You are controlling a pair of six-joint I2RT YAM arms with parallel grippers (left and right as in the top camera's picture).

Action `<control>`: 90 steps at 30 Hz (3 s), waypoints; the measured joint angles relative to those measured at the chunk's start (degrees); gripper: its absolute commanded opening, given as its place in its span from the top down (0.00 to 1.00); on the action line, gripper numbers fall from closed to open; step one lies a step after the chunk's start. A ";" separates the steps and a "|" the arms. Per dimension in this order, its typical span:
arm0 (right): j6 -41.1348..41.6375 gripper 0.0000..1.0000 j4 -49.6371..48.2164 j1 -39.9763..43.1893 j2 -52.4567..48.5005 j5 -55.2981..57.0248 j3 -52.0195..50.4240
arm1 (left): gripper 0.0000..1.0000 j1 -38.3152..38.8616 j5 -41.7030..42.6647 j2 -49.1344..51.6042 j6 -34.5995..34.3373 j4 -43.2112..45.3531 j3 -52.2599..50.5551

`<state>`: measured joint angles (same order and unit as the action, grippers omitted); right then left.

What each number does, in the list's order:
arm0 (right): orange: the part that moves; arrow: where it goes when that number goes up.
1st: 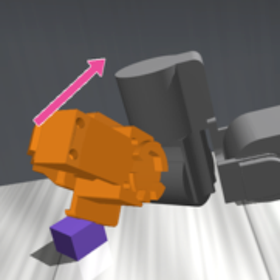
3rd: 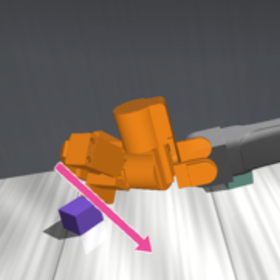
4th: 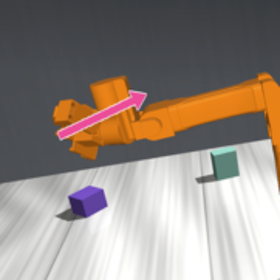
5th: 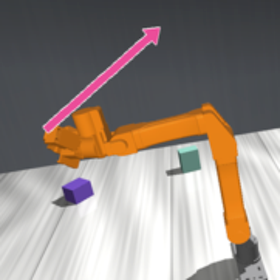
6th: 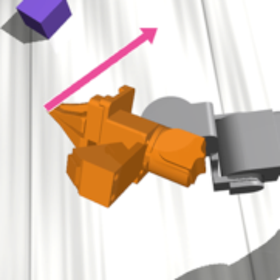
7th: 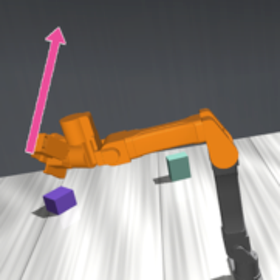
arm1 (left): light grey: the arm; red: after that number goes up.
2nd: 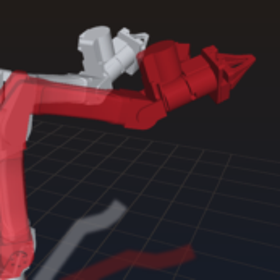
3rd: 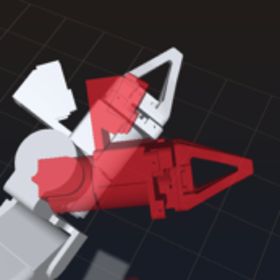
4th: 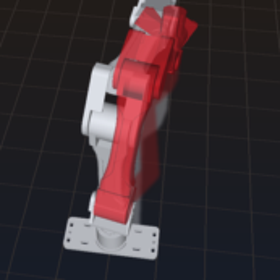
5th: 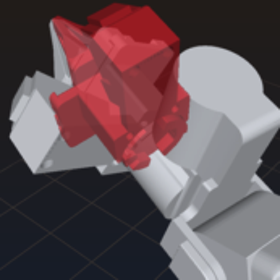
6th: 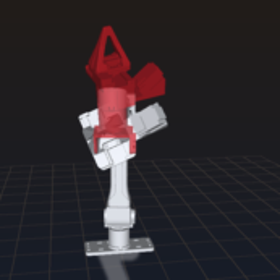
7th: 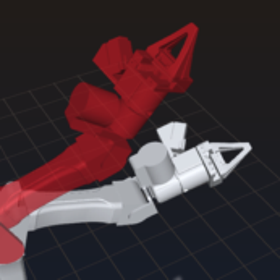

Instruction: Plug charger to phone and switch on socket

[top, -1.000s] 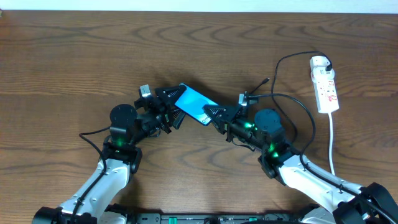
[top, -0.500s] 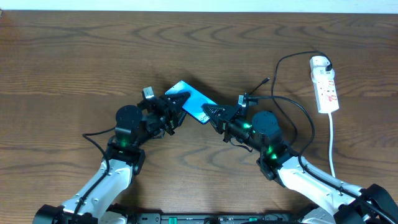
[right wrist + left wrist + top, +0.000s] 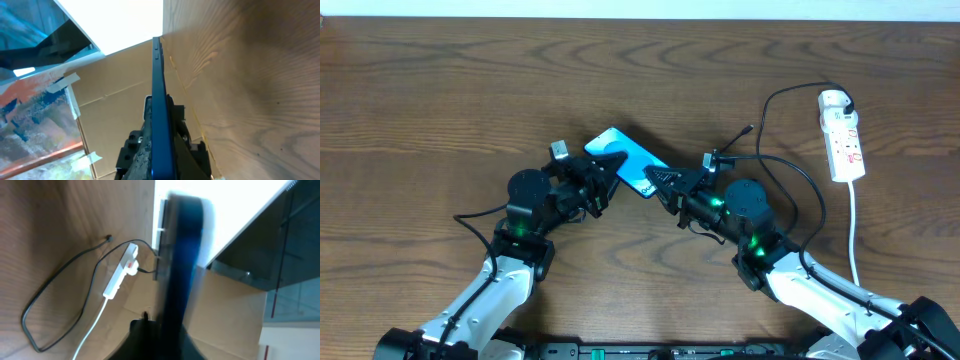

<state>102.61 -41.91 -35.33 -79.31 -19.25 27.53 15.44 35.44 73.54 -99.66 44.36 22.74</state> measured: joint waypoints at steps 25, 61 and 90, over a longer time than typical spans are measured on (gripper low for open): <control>-9.20 0.49 0.98 -3.39 0.00 -3.15 0.11 | 0.92 0.20 -1.31 0.00 0.70 -6.62 -0.26; -47.10 0.16 41.48 14.05 1.38 7.58 10.29 | 0.92 -4.04 11.63 22.95 2.12 -9.46 19.41; -56.33 0.12 75.01 15.82 -2.10 27.12 34.40 | 0.92 -4.04 29.79 23.56 11.50 -8.37 19.41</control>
<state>46.28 33.10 -19.51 -81.41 7.88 61.93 11.40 65.23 97.10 -88.16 35.99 42.15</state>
